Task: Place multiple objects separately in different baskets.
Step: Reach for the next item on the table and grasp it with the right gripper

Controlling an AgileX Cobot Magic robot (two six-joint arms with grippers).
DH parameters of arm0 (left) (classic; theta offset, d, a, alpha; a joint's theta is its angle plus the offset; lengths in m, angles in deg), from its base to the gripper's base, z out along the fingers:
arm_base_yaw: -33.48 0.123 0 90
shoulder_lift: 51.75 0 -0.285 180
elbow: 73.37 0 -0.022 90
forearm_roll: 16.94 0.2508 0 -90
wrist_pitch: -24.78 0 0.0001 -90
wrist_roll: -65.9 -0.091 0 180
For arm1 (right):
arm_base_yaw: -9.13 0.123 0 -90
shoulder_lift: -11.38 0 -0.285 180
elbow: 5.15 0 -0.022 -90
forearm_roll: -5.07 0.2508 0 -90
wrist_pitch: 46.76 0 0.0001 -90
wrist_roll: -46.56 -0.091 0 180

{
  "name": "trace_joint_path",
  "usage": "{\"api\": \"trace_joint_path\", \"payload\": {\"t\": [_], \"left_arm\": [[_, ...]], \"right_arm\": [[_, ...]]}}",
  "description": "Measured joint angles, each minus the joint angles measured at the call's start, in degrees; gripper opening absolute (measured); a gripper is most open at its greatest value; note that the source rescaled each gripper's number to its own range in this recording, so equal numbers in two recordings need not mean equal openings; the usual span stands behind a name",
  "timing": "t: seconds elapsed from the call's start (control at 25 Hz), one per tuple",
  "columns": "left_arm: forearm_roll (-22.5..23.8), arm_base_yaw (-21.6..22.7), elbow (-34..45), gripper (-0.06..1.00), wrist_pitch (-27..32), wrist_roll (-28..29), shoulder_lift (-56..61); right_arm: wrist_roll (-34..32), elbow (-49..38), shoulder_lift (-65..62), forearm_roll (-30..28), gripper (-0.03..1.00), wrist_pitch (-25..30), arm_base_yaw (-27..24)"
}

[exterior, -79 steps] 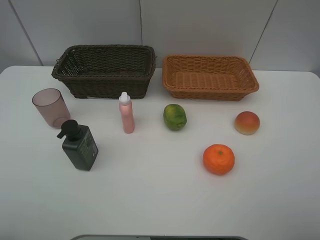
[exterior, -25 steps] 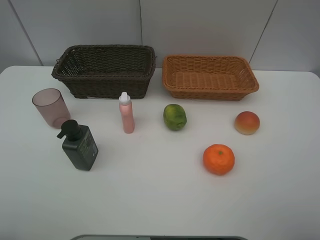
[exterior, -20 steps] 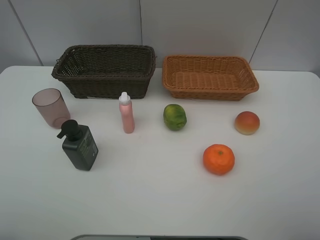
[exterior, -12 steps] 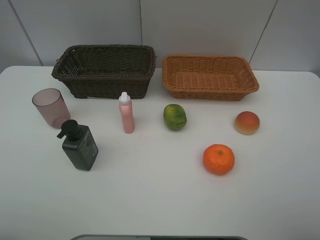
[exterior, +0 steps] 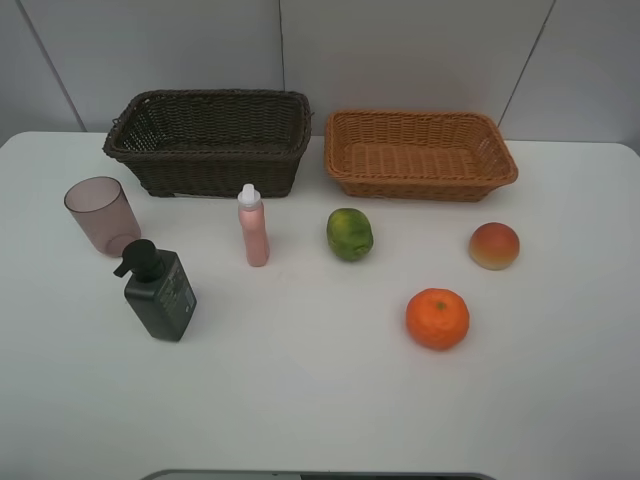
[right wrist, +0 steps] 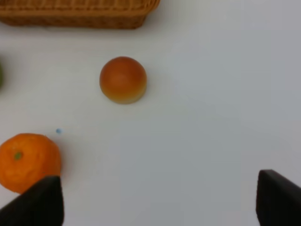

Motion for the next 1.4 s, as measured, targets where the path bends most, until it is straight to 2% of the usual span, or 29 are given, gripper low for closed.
{"api": "trace_joint_path", "payload": {"t": [0.52, 0.68, 0.88, 1.12, 1.4], "left_arm": [[0.0, 0.0, 0.0, 0.96, 0.0, 0.0, 0.0], [0.0, 0.0, 0.0, 0.96, 0.0, 0.0, 0.0], [0.0, 0.0, 0.0, 0.96, 0.0, -0.1, 0.0], [0.0, 0.0, 0.0, 0.96, 0.0, -0.1, 0.0], [0.0, 0.0, 0.0, 0.96, 0.0, -0.1, 0.0]], "right_arm": [[-1.7, 15.0, 48.0, 3.5, 0.67, -13.4, 0.0], [-3.5, 18.8, 57.4, 3.6, 0.77, -16.5, 0.0], [-4.8, 19.8, 64.6, 3.7, 0.83, -21.8, 0.0], [-4.8, 19.8, 69.1, 3.7, 0.83, -27.8, 0.0], [-4.9, 19.8, 73.8, 3.8, 0.83, -30.5, 0.7]]}}
